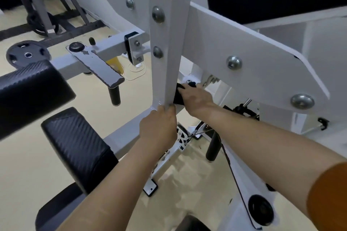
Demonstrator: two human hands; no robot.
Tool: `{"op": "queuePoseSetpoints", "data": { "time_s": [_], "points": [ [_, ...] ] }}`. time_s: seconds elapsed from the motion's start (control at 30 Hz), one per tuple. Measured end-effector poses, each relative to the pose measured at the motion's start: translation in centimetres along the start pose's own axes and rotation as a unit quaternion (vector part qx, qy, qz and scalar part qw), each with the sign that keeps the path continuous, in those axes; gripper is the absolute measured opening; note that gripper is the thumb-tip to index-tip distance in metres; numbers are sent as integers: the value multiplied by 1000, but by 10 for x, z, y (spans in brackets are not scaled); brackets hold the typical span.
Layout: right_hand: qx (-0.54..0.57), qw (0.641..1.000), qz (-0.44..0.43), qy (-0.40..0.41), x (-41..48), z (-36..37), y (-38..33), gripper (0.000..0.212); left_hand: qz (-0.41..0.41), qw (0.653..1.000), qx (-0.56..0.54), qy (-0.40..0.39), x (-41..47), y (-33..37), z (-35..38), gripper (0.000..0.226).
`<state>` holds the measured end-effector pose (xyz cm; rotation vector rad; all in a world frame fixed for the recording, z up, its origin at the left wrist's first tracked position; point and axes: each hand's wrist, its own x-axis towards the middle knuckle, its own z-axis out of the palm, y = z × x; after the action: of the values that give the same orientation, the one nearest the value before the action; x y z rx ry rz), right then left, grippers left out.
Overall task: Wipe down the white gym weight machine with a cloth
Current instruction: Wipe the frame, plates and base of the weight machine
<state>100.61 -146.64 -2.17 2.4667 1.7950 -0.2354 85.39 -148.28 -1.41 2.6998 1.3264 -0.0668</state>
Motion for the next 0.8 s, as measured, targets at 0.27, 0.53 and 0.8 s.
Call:
{"op": "queuePoseSetpoints", "data": {
  "time_s": [0.27,0.53,0.8],
  "points": [
    [79,991,25,-101,-51,19,-40,51,13,985,137,-104,-7,-10,-24,20],
    [198,971,-75,113,-93,15,-80,31,-6,979,108,-174,-2,-84,-61,49],
    [121,977,-176,-8,-88,43,-126,29,-9,983,138,-119,11,-86,-54,13]
  ]
}}
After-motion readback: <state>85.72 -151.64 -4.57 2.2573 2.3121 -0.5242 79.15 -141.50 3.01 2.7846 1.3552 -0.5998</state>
